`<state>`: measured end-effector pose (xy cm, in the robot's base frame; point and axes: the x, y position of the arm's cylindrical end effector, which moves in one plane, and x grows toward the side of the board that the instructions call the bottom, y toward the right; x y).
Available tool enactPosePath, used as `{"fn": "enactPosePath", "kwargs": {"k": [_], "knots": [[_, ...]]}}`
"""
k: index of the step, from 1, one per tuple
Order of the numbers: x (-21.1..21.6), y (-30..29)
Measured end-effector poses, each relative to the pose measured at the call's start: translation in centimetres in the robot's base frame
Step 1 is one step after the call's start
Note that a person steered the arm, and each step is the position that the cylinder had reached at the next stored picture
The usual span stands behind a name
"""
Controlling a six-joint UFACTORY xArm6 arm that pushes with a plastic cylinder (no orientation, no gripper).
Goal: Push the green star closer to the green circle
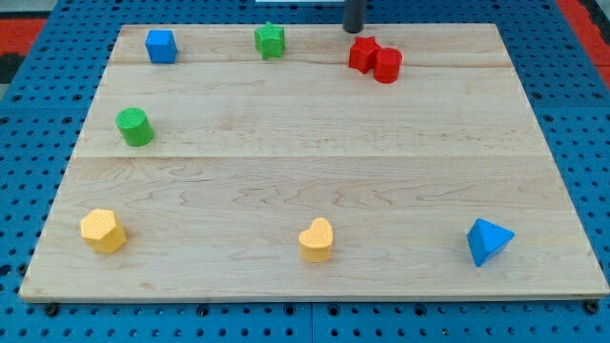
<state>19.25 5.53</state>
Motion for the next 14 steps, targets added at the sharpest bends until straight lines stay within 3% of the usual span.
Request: {"fn": "enactPosePath", "kwargs": {"k": [3,4,5,6,7,9,10,11,13,14], "knots": [[2.2,-19.5],[1.2,-20.7],[0.0,-19.3],[0.9,-13.4],[2.0,-15.9],[0.1,-15.8],[1.4,-10.7],[2.9,-11.5],[10.4,-16.5],[12.6,-15.0]]}}
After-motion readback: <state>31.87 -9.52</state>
